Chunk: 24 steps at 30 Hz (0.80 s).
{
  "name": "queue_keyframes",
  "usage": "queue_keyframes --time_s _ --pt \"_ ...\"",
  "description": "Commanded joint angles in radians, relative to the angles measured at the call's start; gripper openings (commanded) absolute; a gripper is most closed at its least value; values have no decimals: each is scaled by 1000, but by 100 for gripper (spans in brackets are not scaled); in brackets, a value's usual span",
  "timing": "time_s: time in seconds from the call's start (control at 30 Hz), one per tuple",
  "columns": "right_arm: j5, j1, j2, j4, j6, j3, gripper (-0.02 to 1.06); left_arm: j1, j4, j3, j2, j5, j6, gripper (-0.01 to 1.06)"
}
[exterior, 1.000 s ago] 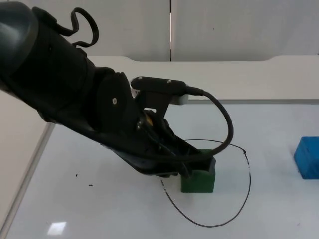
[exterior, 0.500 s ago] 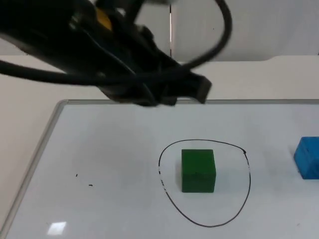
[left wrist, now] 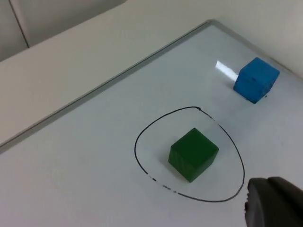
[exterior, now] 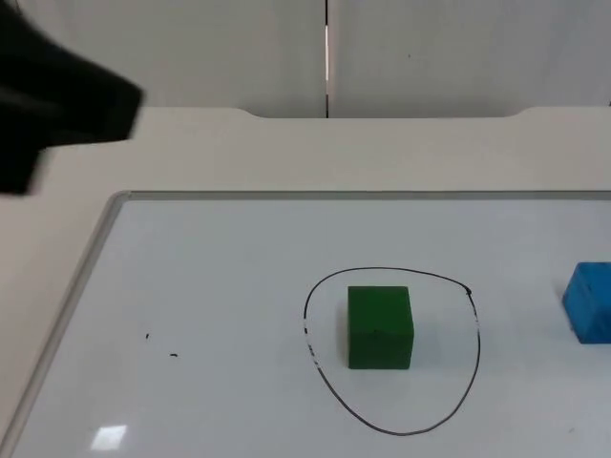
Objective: Push the two cubes into the marked area.
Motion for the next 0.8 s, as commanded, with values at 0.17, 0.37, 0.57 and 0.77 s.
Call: queue_keyframes --time_s 0.17,0.37,0.57,0.77 --pt "-62 6 1 -4 -19 78 103 -5 0 45 -312 208 37 0" --pt "-62 6 20 -2 -14 153 100 -5 -1 45 -455 369 76 0" --pt "-61 6 109 -4 27 213 64 -5 -14 45 -569 405 114 0" --pt "-106 6 242 -6 27 221 4 -5 -12 45 -674 428 130 0"
